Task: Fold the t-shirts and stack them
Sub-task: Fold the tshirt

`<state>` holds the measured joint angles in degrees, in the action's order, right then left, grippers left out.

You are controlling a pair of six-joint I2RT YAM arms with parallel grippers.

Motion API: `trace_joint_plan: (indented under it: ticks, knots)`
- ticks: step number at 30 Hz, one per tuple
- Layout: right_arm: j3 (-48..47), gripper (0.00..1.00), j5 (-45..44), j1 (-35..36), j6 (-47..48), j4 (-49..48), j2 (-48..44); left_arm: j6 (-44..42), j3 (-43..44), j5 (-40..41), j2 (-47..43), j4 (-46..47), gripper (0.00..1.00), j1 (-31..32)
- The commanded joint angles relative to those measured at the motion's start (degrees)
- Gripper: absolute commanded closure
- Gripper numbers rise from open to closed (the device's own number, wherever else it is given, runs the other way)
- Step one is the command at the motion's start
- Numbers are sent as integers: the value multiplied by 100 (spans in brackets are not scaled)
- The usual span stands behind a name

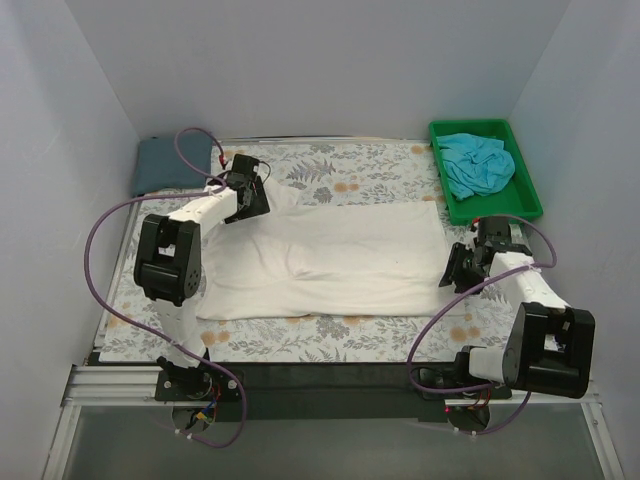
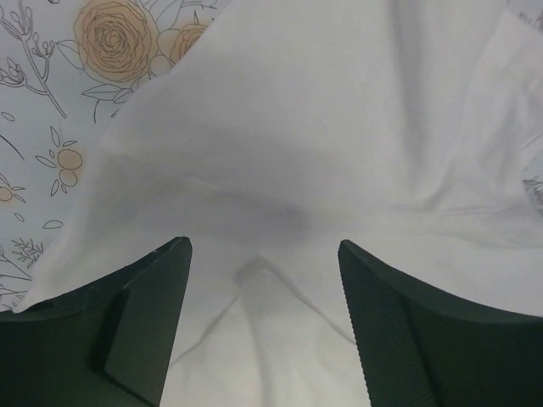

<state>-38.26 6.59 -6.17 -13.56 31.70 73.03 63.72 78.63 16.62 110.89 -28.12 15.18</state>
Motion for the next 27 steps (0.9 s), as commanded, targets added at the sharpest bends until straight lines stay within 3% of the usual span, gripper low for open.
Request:
trace_joint_plan:
  ticks: [1,4,12,27]
  knots:
    - [-699,55,-9,195,257,73,-132,96,319,131,-629,-167,33,-15]
    - [-1104,55,-52,440,363,64,44,131,188,104,-849,-282,27,-59]
    - [-1720,54,-290,1144,416,-85,930,465,-936,-45,-1342,-423,27,-550]
    - [-1018,53,-554,1417,240,-226,1688,1071,-2571,-106,-1544,-703,27,-1026]
